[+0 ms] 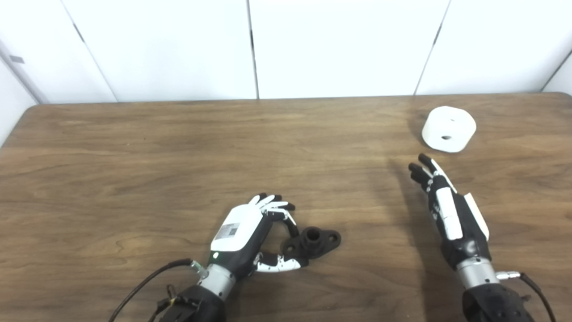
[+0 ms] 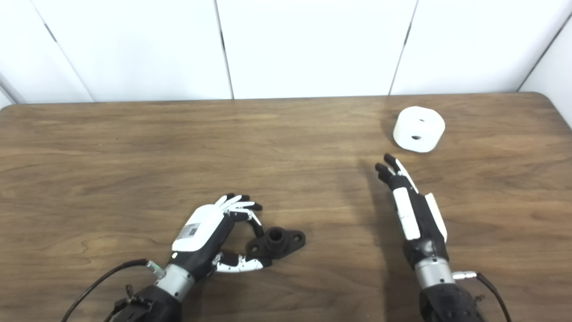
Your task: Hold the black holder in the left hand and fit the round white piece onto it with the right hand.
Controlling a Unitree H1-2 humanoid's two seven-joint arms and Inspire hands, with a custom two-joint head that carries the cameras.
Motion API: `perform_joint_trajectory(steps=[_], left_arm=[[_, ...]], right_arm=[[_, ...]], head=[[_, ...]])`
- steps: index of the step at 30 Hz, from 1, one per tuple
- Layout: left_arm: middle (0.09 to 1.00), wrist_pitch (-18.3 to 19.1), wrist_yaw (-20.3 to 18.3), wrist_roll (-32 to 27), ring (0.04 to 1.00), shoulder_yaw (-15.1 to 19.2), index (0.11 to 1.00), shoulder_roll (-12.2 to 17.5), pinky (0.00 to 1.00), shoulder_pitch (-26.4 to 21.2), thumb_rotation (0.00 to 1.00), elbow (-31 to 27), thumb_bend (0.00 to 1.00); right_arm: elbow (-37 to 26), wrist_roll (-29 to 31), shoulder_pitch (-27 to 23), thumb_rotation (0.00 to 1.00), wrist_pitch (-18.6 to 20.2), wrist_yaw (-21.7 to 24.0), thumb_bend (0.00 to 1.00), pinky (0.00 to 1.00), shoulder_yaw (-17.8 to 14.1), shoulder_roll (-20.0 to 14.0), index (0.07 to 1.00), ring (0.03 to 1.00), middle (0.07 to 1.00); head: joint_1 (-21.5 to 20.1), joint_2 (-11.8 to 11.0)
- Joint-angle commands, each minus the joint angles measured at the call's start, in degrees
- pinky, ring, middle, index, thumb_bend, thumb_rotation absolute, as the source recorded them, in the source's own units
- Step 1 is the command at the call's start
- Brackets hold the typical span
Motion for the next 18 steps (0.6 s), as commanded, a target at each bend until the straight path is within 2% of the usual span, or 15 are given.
perform_joint_trajectory(steps=[1,5,9,11,12,18], left_arm=[[0.800,-0.20,-1.73,1.14,0.904,-0.27,0.487,0.58,0.97,1.25,0.06,-0.97,0.52],[0.796,0.53,-2.32,3.66,0.896,-0.52,0.487,0.32,0.96,1.81,0.06,-2.39,0.52],[0.794,1.28,-4.19,6.22,0.890,-0.58,0.487,0.04,0.95,2.29,0.06,-4.47,0.52],[0.794,1.87,-5.40,6.80,0.892,-0.48,0.487,-0.19,0.95,2.49,0.06,-5.37,0.52],[0.796,2.26,-6.06,6.54,0.899,-0.35,0.488,-0.35,0.96,2.63,0.06,-5.78,0.52],[0.789,2.40,-7.73,6.04,0.894,0.53,0.487,-0.77,0.94,3.24,0.06,-6.48,0.52]], right_arm=[[-4.62,0.92,0.51,0.93,1.03,0.26,0.56,1.00,-1.46,-1.97,0.944,0.915,0.900],[-9.29,1.88,-1.85,0.76,5.82,0.02,0.54,1.00,-5.73,-4.35,0.944,0.966,0.914],[-11.15,0.19,-4.49,0.57,9.10,0.74,0.55,0.97,-8.02,-10.03,0.928,0.959,0.925],[-11.39,-1.83,-5.60,0.53,10.33,0.58,0.56,0.92,-8.43,-12.68,0.907,0.937,0.914],[-11.32,-2.78,-6.26,0.48,10.55,0.51,0.57,0.89,-8.66,-14.02,0.878,0.913,0.893],[-10.71,-3.71,-10.55,0.38,11.17,1.86,0.63,0.88,-9.81,-19.41,0.832,0.895,0.872]], head=[[-0.05,0.19],[-1.14,0.16],[-1.99,-0.17],[-2.25,-0.40],[-2.53,-0.52],[-4.48,-0.97]])
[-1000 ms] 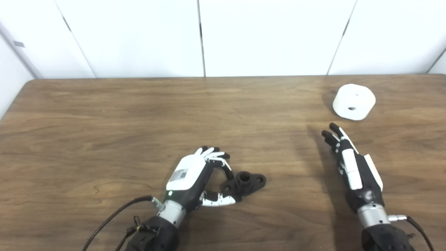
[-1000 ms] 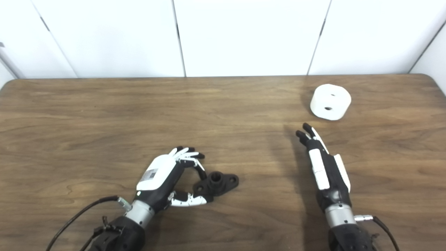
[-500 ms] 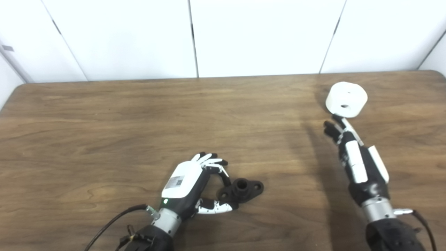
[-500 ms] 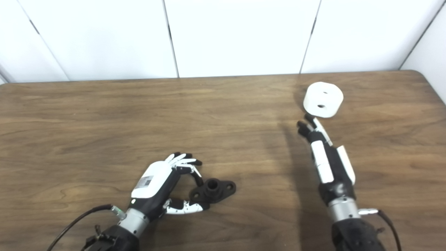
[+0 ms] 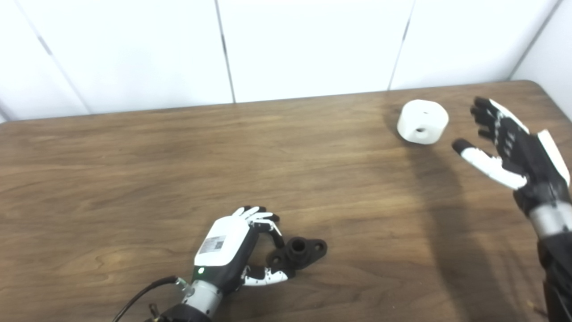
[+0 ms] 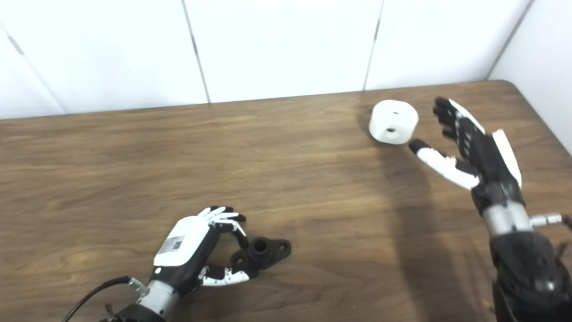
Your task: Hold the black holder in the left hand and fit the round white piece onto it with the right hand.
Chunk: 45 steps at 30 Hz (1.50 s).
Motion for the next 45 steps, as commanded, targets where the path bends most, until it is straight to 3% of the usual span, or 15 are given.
perform_joint_trajectory(steps=[1,4,7,13,19,30,45], left_arm=[[0.789,-0.17,-1.61,-0.30,0.893,0.13,0.487,0.34,0.93,0.75,0.06,-1.16,0.52],[0.788,-0.52,-1.95,-0.77,0.891,0.69,0.487,0.49,0.92,0.75,0.06,-0.95,0.52],[0.786,-1.11,-1.92,-1.01,0.886,1.10,0.487,0.76,0.92,0.81,0.06,-0.63,0.52],[0.785,-1.09,-2.63,-1.27,0.885,1.78,0.487,1.26,0.92,1.25,0.06,-1.05,0.52],[0.784,-1.12,-3.34,-1.41,0.884,2.58,0.487,1.36,0.92,1.51,0.06,-1.78,0.52],[0.781,-1.38,-4.58,-1.09,0.883,3.19,0.487,1.38,0.92,1.93,0.06,-2.34,0.52],[0.783,-1.87,-4.85,-0.27,0.880,3.49,0.487,1.08,0.92,2.03,0.06,-2.30,0.52]], right_arm=[[-1.72,-0.62,-2.92,0.37,-0.40,0.65,0.65,0.88,-0.94,-3.17,0.826,0.895,0.870],[-1.06,-4.21,-5.56,0.34,0.37,2.06,0.68,0.91,0.54,-6.50,0.826,0.910,0.869],[0.91,-7.79,-8.89,0.31,1.87,4.10,0.72,0.87,2.57,-9.78,0.826,0.885,0.868],[9.19,-19.96,-17.09,0.41,2.24,12.00,0.86,0.92,8.50,-15.34,0.809,0.955,0.909],[16.67,-26.99,-23.74,0.39,2.25,18.44,0.95,0.88,11.15,-14.90,0.801,0.982,0.934],[29.31,-32.65,-31.56,0.38,2.23,21.55,1.00,0.91,17.91,-14.85,0.825,1.000,0.944],[34.91,-36.13,-34.33,0.34,2.14,23.31,1.00,0.97,23.02,-13.85,0.838,1.000,0.959]], head=[[-1.21,0.02],[-2.26,-0.20],[-3.10,-0.55],[-5.65,-1.23],[-6.29,-0.67],[-6.78,-0.43],[-6.45,-0.16]])
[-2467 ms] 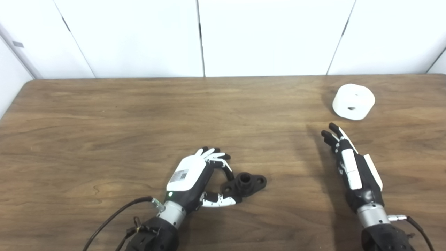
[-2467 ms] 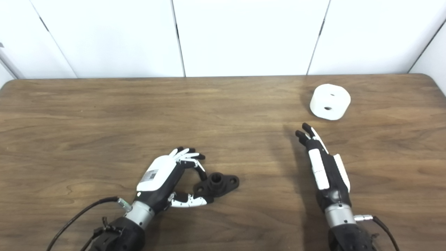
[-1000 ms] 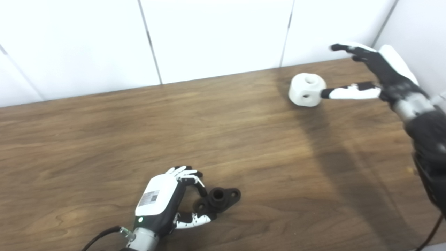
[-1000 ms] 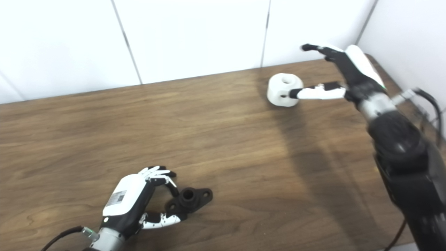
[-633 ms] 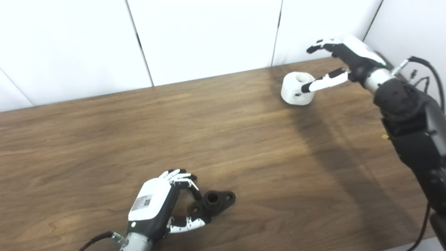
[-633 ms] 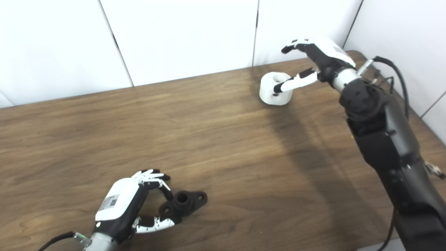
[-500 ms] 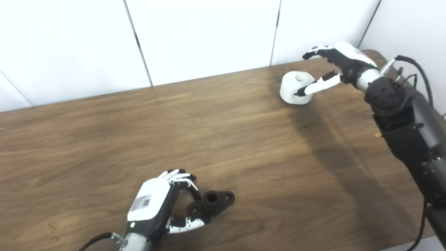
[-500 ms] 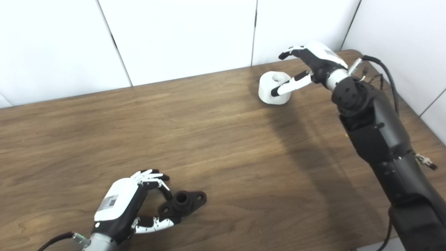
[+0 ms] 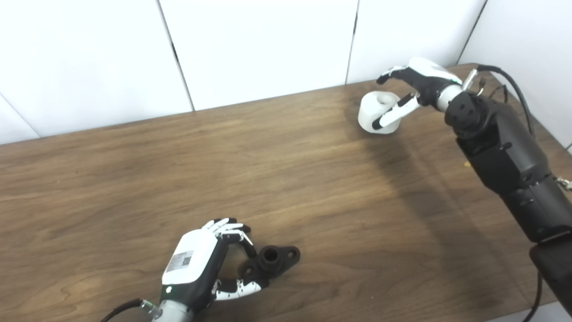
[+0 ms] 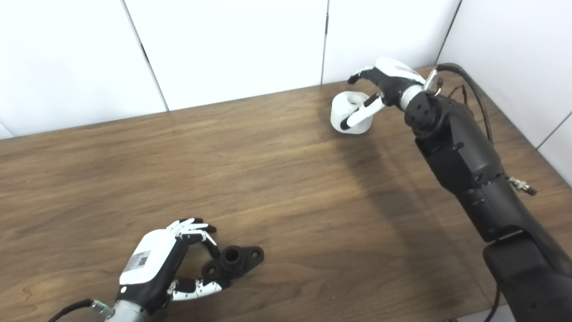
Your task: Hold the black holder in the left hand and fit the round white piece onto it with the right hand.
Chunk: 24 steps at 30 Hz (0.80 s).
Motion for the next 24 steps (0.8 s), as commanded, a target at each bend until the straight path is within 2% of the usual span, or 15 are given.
perform_joint_trajectory(steps=[1,24], left_arm=[[0.781,0.26,-1.21,0.39,0.878,0.03,0.487,0.59,0.91,0.74,0.06,-0.61,0.52],[0.778,-0.06,-2.26,0.39,0.874,0.78,0.487,0.48,0.91,0.93,0.06,-1.34,0.52]], right_arm=[[-0.42,-1.17,-2.74,0.33,-0.33,-1.00,1.00,0.97,-0.26,-1.00,0.837,1.000,0.957],[2.41,-3.52,-3.73,0.34,-0.64,-1.21,0.99,0.98,1.81,-1.57,0.777,1.000,0.962]], head=[[0.06,0.02],[-0.03,0.75]])
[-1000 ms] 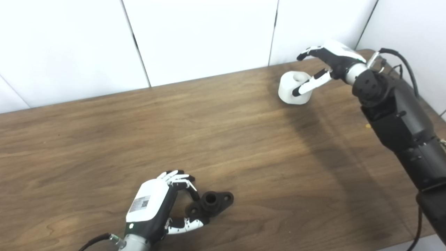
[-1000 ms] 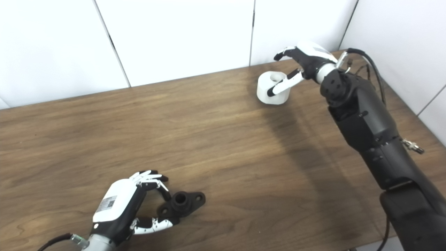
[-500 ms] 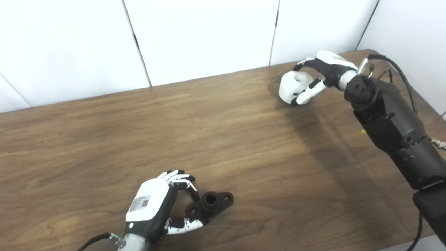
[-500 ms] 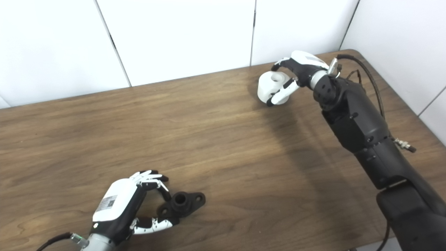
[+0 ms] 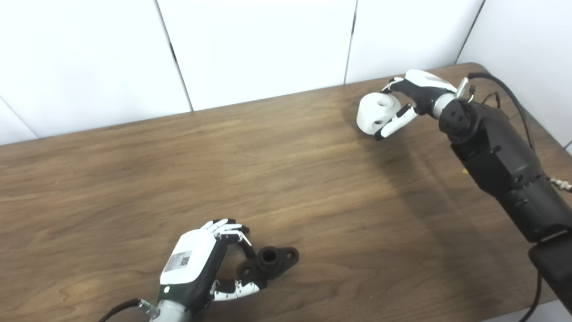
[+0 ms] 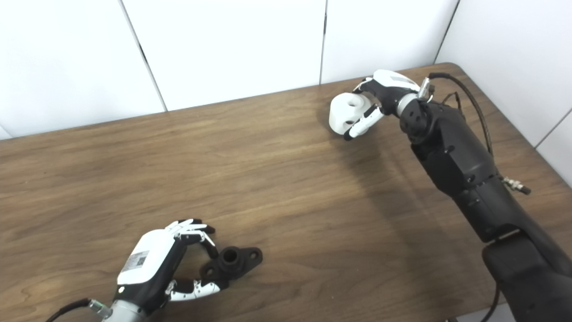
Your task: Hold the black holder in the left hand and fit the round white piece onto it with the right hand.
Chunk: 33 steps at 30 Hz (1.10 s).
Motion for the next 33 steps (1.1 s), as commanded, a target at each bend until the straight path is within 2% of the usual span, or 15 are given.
perform_joint_trajectory(steps=[1,33], left_arm=[[0.778,0.21,-1.15,-0.08,0.874,0.07,0.487,0.48,0.91,0.79,0.06,-0.76,0.52],[0.781,0.37,-1.97,0.78,0.877,-0.30,0.487,0.34,0.90,0.90,0.06,-0.62,0.52]], right_arm=[[-1.09,-0.71,-3.34,0.34,-0.59,-1.44,0.98,0.98,-0.44,-1.51,0.777,1.000,0.960],[-1.08,-0.81,-3.58,0.32,-1.39,-3.30,0.94,0.93,0.22,-1.13,0.732,1.000,0.918]], head=[[-0.03,0.04],[0.52,0.39]])
